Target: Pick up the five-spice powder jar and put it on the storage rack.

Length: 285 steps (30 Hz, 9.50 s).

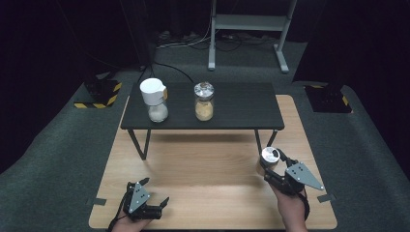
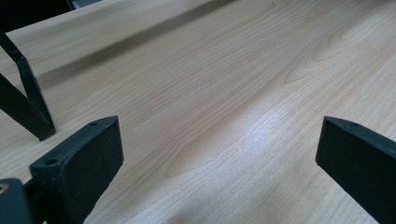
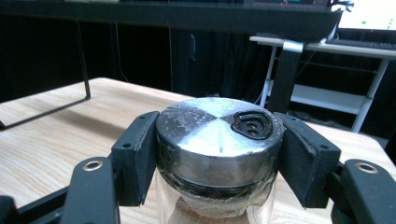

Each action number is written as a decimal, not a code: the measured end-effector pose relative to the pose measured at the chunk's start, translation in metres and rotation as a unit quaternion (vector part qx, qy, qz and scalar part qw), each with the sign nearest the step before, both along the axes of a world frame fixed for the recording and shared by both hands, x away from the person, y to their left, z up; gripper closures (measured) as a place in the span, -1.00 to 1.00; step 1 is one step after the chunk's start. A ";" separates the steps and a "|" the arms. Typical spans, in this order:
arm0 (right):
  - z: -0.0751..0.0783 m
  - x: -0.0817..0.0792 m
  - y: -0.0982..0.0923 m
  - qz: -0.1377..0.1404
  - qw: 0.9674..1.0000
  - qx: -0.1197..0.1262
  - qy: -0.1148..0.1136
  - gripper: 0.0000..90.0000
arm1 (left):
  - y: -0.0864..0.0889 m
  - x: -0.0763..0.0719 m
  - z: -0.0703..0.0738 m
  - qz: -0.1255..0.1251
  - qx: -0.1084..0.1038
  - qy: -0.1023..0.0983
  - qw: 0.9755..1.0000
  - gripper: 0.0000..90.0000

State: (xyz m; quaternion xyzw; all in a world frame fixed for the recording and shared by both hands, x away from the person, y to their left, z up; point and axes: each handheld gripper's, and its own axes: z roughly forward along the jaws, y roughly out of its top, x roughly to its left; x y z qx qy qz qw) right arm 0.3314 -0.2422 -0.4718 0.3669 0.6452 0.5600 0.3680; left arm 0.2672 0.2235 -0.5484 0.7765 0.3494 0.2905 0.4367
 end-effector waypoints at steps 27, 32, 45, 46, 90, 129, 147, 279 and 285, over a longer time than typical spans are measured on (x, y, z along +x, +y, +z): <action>0.042 -0.009 0.021 0.025 0.999 0.010 -0.020 -0.24 | 0.001 0.000 0.000 -0.006 0.000 0.000 1.000 -0.98; 0.050 -0.010 0.025 0.030 0.999 0.013 -0.025 -0.24 | 0.000 0.000 0.000 -0.006 0.001 -0.001 1.000 -0.98; 0.067 -0.005 0.036 0.043 0.998 0.014 -0.034 -0.24 | 0.001 0.000 0.000 -0.008 -0.002 -0.001 1.000 -0.98; 0.068 -0.005 0.038 0.044 0.998 0.014 -0.034 -0.24 | 0.001 0.000 0.000 -0.008 -0.002 -0.001 1.000 -0.98; 0.116 0.015 0.060 0.059 0.996 0.029 -0.058 -0.24 | 0.002 -0.001 0.000 -0.011 -0.007 -0.002 1.000 -0.98; 0.146 0.045 0.080 0.054 0.995 0.034 -0.075 -0.24 | 0.003 -0.001 0.000 -0.014 -0.012 -0.002 1.000 -0.98; 0.145 0.065 0.085 0.046 0.995 0.035 -0.076 -0.24 | 0.004 -0.001 0.000 -0.014 -0.016 -0.001 1.000 -0.98; 0.135 0.056 0.086 0.036 0.998 0.030 -0.047 -1.00 | 0.003 -0.001 0.000 -0.017 -0.013 -0.001 1.000 -0.98; 0.134 0.050 0.086 0.038 0.998 0.022 -0.045 -1.00 | 0.003 -0.001 0.000 -0.017 -0.013 -0.001 1.000 -0.98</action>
